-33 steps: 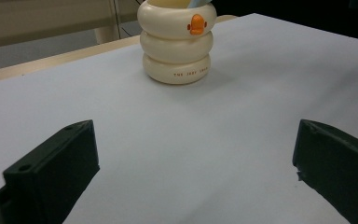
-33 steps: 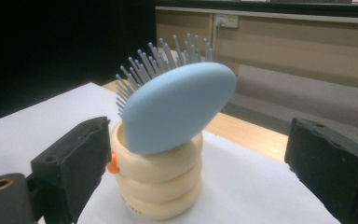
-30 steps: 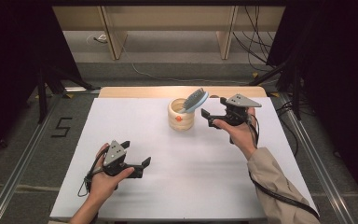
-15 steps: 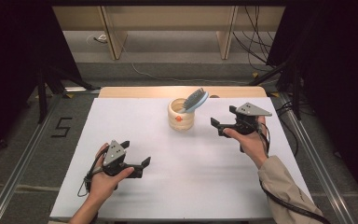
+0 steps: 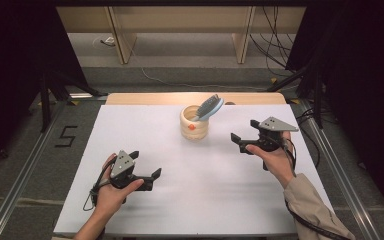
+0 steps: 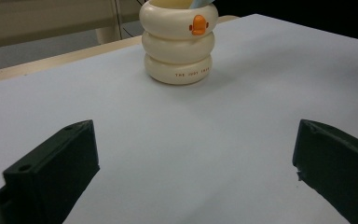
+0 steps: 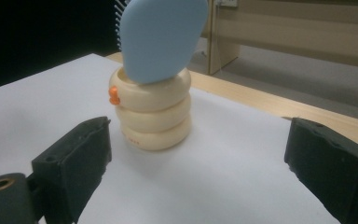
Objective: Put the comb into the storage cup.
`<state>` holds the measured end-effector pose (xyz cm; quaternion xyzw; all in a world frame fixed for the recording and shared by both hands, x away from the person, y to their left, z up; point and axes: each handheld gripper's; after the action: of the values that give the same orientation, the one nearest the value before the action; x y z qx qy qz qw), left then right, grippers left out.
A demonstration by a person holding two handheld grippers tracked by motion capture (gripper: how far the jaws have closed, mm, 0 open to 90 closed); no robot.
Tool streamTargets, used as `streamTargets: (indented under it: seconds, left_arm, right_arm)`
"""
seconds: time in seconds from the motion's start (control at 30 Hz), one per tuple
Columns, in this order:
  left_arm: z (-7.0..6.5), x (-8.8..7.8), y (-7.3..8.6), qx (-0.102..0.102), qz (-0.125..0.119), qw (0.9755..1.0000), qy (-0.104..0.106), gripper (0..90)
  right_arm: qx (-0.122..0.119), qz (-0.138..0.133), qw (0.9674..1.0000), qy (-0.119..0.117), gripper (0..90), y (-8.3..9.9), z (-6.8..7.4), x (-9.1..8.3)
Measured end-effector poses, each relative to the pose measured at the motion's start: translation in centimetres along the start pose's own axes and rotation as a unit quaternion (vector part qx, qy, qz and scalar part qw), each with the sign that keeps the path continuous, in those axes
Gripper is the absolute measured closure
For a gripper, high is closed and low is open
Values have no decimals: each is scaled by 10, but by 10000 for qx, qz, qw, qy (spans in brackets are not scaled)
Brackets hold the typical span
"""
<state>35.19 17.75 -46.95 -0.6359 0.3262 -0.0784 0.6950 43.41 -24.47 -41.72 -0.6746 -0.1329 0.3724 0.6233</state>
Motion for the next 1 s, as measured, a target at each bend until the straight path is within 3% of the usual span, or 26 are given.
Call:
streamTargets:
  seconds: [0.67, 1.0]
  left_arm:
    - [0, 0, 0, 2, 4, 10000, -10, 0]
    - [0, 0, 1, -4, 9, 10000, -12, 0]
  right_arm:
    - [22, 159, 9999, -32, 93, 35, 5, -34]
    - [16, 81, 10000, -32, 106, 45, 7, -46]
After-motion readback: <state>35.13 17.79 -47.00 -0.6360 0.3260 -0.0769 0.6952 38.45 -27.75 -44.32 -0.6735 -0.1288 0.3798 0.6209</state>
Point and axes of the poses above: each handheld gripper's, and its own axes: x roughly forward along the jaws, y roughly out of its underside, z roughly to its left, and after that the axes turned 4 degrees about -y, right-handed
